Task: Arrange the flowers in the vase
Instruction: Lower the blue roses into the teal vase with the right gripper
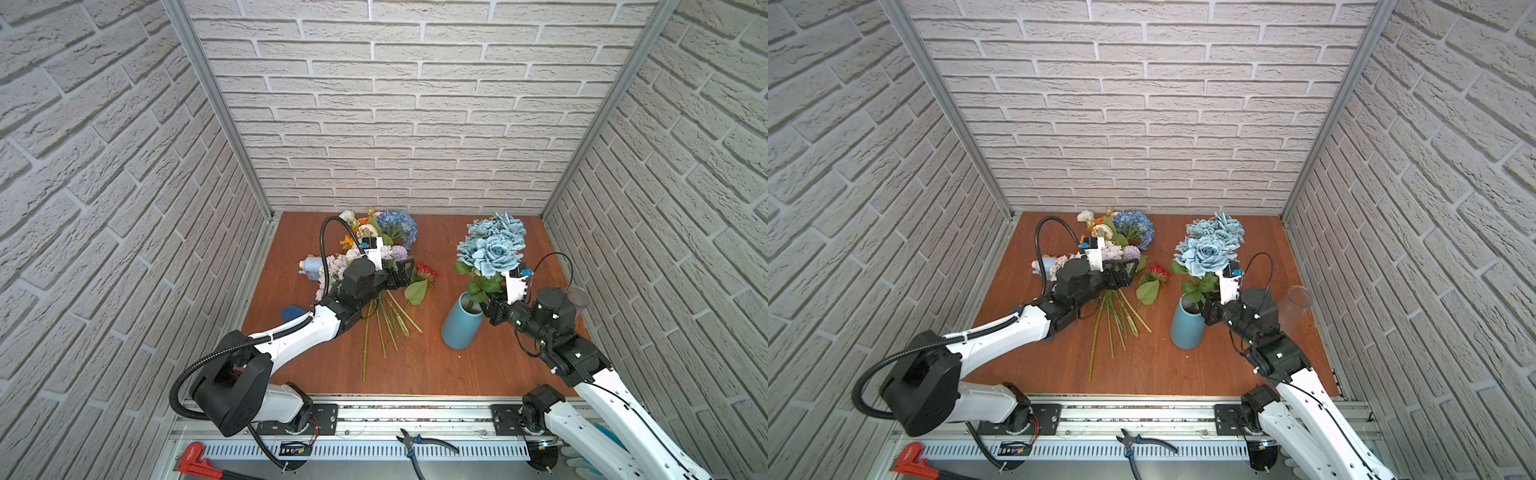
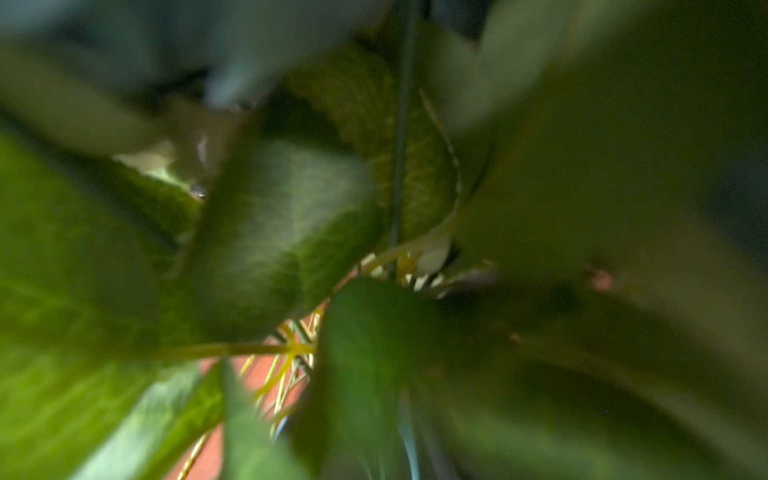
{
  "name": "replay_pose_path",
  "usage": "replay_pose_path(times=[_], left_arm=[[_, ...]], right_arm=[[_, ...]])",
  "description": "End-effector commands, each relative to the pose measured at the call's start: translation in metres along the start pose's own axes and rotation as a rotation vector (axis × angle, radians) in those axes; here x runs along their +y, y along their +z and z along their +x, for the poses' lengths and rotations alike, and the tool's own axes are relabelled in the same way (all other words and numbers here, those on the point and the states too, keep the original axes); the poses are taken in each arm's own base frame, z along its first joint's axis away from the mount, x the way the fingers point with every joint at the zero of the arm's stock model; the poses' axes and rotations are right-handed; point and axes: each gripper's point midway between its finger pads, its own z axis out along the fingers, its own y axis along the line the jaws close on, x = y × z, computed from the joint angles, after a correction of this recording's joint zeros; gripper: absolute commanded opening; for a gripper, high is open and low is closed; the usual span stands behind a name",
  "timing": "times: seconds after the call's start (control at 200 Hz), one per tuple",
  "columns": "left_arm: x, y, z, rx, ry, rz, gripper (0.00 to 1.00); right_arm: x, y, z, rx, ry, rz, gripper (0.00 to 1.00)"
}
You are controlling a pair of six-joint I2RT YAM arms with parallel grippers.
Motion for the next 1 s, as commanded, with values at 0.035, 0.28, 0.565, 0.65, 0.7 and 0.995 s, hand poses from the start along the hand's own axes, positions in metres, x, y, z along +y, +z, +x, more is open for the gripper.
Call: replay_pose_path(times=[0.035, 0.28, 0.565, 0.65, 0.7, 0.995], left_arm=[[-0.003, -0.010, -0.015, -0.062, 0.007, 0.005, 0.98], [0.000, -0.015, -0.016, -0.068, 0.017, -0.012, 0.98], [-0.004, -0.012, -0.019, -0.068, 0.019, -0.005, 0.98], [-0.003, -0.013, -0.021, -0.070, 0.027, -0.015, 0.98], [-0.001, -0.013, -0.021, -0.071, 0.034, -0.025, 0.98], [0.049, -0.051, -0.050, -0.149, 0.025, -0.189, 0.98]], right_arm=[[0.002, -0.009, 0.005, 0.021, 0.000, -0.005, 0.57], [0.004, -0.020, 0.039, 0.118, 0.043, -0.032, 0.79], [0.003, -0.019, 0.074, 0.210, 0.106, -0.057, 1.00], [-0.005, -0.014, 0.088, 0.230, 0.124, -0.029, 1.00], [-0.011, -0.010, 0.095, 0.224, 0.135, -0.015, 1.00], [-0.025, 0.011, 0.124, 0.200, 0.156, -0.002, 0.97]])
